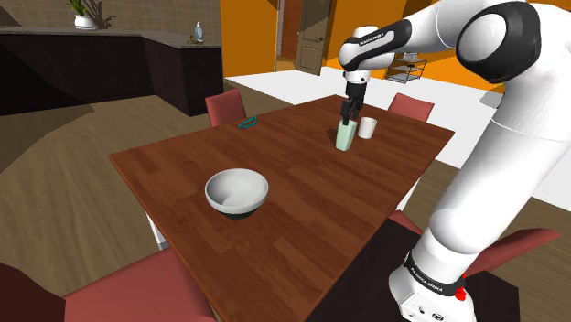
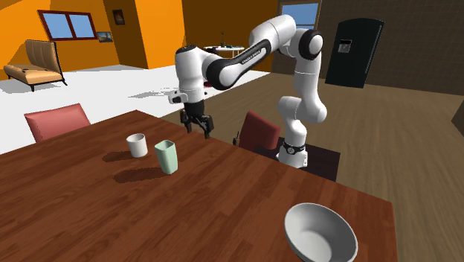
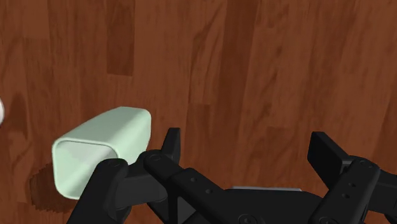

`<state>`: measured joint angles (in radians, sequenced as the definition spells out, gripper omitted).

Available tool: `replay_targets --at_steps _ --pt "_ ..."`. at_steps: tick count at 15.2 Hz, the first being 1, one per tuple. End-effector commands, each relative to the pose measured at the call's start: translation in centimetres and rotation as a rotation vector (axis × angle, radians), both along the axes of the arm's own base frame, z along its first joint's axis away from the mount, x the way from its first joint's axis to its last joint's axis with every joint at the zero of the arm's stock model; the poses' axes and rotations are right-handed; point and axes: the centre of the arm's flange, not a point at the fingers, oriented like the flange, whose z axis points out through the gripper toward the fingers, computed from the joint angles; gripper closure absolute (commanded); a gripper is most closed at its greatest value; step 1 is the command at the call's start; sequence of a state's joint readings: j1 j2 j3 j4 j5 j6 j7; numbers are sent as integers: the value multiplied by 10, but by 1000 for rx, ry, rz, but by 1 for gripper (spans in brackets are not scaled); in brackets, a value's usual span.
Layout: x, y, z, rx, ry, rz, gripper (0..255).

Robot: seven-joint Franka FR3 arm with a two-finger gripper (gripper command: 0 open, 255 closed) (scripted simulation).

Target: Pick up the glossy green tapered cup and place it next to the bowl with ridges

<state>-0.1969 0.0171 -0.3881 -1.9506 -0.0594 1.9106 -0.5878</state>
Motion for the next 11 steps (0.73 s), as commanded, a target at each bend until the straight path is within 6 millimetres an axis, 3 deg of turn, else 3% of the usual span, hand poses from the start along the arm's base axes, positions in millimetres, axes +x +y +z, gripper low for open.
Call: replay_targets --at_steps 1,9,11 --pt "12 -22 -11 0 -4 0 0" --pt "55 -112 -41 2 -18 -5 0" --pt "54 -112 -51 2 -18 -5 0"
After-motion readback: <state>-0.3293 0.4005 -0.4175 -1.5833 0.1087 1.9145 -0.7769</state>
